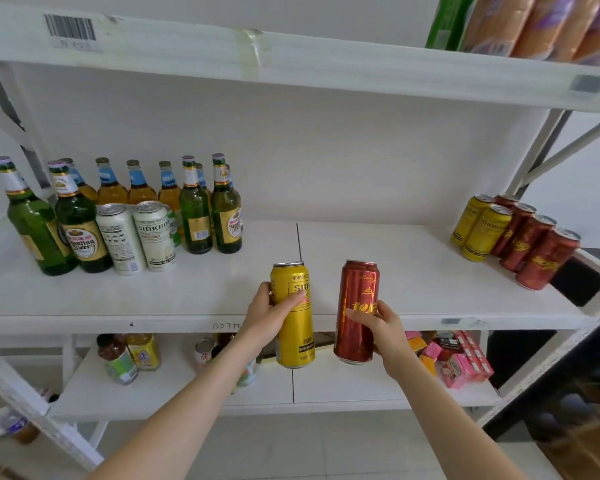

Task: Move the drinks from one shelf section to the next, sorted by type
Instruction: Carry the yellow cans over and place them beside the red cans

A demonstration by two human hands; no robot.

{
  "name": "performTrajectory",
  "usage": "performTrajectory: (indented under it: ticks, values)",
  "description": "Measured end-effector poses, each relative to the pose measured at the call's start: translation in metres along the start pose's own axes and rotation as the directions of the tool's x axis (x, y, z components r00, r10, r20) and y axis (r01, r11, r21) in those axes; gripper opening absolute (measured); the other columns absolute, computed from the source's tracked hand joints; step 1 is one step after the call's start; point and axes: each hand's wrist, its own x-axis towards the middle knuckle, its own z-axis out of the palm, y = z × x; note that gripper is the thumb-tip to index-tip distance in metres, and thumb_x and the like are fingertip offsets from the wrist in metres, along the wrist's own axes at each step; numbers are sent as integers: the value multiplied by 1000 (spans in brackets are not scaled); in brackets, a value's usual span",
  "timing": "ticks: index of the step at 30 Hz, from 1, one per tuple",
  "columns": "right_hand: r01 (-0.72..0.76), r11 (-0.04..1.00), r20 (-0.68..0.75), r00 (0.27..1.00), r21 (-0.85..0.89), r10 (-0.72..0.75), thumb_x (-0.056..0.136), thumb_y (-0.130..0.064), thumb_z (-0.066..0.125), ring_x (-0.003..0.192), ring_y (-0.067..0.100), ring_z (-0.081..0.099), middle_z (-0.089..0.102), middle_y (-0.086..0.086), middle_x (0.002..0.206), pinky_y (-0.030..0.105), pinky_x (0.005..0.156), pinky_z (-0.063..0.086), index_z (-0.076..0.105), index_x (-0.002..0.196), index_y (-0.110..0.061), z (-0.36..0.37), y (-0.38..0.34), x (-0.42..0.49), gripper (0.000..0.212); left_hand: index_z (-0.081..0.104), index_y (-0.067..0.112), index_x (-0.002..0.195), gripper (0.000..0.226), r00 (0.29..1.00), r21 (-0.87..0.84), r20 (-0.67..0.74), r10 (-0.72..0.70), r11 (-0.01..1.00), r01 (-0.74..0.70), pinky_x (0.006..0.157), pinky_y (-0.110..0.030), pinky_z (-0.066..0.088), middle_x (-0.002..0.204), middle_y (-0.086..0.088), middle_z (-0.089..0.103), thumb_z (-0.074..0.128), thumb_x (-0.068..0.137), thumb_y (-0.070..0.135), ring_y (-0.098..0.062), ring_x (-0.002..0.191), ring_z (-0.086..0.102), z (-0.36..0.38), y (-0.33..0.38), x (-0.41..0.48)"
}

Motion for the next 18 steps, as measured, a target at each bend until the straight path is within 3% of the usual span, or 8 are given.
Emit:
performTrajectory:
  ticks: [6, 10, 14, 15, 18]
  values:
    - [0, 1000, -65, 998, 28, 2, 75, -18, 80, 98, 31, 69, 70, 11, 108, 51, 89, 54, 59, 117, -18, -53, 0, 6, 46, 48, 32, 115, 47, 997, 25, 80, 12, 1000, -14, 73, -27, 51, 113, 8, 62, 73, 80, 52, -7, 99, 62, 53, 12, 10]
    - [8, 1000, -97, 995, 24, -5, 74, -18, 80, 95, 29, 69, 70, 10, 106, 46, 83, 56, 60, 115, -18, -86, -5, 18, 46, 46, 25, 125, 57, 993, 64, 115, 7, 998, -14, 83, -32, 52, 119, 3, 60, 73, 81, 50, -14, 105, 61, 87, 19, 29]
    - [19, 998, -132, 991, 54, -12, 68, -20, 83, 81, 19, 73, 73, 7, 100, 29, 58, 57, 63, 111, -19, -117, -10, 33, 48, 44, 25, 128, 60, 988, 125, 152, 10, 992, -29, 94, -42, 53, 123, 1, 59, 72, 81, 50, -20, 110, 61, 123, 26, 53]
    - [20, 998, -140, 990, 55, -13, 66, -21, 84, 81, 20, 73, 72, 8, 100, 30, 58, 57, 63, 111, -19, -126, -11, 37, 50, 43, 25, 127, 60, 986, 131, 164, 10, 991, -32, 94, -43, 53, 123, 1, 59, 72, 81, 50, -20, 110, 61, 133, 29, 58]
    - [28, 999, -158, 987, 32, -23, 68, -20, 84, 91, 27, 70, 71, 10, 102, 42, 76, 58, 62, 110, -17, -155, -14, 51, 47, 44, 26, 125, 57, 980, 134, 198, 23, 990, -50, 94, -42, 54, 122, 1, 59, 72, 81, 50, -19, 109, 62, 164, 35, 71]
